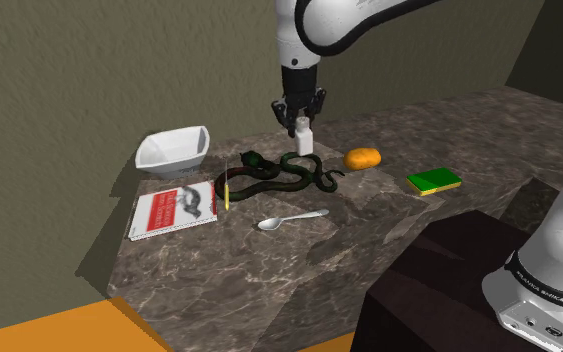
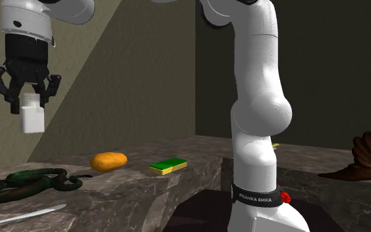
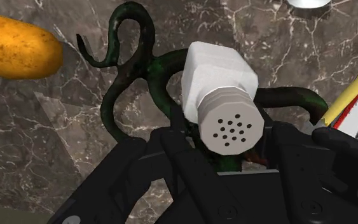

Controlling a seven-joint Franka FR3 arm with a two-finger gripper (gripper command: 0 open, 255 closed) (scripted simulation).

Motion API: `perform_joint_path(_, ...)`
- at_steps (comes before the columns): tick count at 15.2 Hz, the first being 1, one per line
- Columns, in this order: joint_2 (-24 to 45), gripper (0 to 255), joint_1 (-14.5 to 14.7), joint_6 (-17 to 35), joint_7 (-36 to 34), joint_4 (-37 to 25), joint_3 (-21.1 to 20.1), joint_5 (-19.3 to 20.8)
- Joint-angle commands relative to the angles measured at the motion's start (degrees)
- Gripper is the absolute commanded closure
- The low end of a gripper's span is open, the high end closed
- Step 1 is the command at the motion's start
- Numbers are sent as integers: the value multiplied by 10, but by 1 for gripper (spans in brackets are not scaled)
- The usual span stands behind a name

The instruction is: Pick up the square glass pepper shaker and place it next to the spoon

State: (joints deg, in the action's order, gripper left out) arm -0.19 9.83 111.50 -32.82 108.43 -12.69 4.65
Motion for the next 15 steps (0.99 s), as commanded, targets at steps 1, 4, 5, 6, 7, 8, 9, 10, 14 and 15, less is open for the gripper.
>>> perform_joint_path(1,35,255,11,-13,-25,-46,-11,10)
perform_joint_path(4,93,255,31,-33,-59,-118,-24,27)
perform_joint_path(5,113,255,39,-41,-70,-145,-28,33)
perform_joint_path(6,147,255,51,-56,-87,-190,-33,44)
perform_joint_path(7,147,255,52,-49,-87,-183,-32,44)
perform_joint_path(8,148,255,52,-41,-88,-176,-32,45)
perform_joint_path(9,148,255,51,-34,-89,-169,-31,45)
perform_joint_path(10,149,255,51,-26,-90,-163,-31,46)
perform_joint_path(14,153,255,51,3,-93,-138,-30,48)
perform_joint_path(15,155,255,51,10,-94,-132,-30,49)
